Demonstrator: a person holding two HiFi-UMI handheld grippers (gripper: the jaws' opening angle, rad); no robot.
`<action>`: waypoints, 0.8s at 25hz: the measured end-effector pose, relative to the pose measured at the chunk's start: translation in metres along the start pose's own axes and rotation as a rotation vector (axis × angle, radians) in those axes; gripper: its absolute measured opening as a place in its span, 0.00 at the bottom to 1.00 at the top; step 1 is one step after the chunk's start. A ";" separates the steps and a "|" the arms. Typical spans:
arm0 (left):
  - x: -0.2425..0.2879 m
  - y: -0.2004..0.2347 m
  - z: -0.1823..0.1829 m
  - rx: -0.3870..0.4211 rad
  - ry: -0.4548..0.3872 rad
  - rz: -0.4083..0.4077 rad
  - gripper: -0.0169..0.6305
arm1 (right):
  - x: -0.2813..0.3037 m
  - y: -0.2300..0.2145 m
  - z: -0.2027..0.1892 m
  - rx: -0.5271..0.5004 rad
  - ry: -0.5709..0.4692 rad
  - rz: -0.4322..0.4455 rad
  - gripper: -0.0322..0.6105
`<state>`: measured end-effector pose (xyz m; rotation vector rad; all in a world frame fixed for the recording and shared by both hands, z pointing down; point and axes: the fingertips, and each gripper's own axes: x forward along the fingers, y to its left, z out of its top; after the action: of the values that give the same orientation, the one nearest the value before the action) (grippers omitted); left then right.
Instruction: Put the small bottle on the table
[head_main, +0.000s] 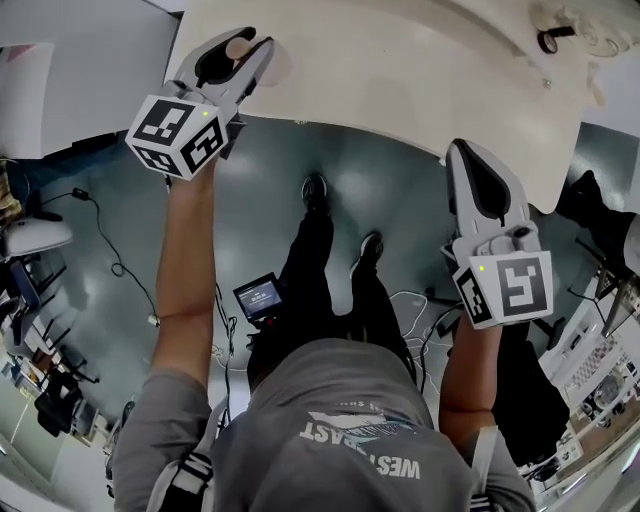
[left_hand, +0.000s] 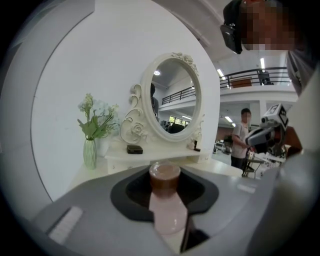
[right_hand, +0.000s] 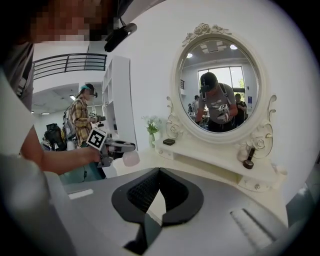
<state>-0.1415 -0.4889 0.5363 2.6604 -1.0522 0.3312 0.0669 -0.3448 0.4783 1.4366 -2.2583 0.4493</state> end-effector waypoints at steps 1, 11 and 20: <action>0.003 0.002 -0.005 -0.003 0.003 0.000 0.20 | 0.002 0.000 -0.004 0.003 0.008 -0.001 0.05; 0.041 0.021 -0.042 -0.024 0.021 -0.008 0.20 | 0.016 -0.003 -0.035 0.019 0.064 -0.006 0.05; 0.063 0.017 -0.064 -0.005 0.050 -0.012 0.20 | 0.019 -0.015 -0.051 0.030 0.088 0.002 0.05</action>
<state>-0.1159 -0.5203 0.6184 2.6385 -1.0202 0.3893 0.0822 -0.3408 0.5321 1.4017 -2.1920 0.5385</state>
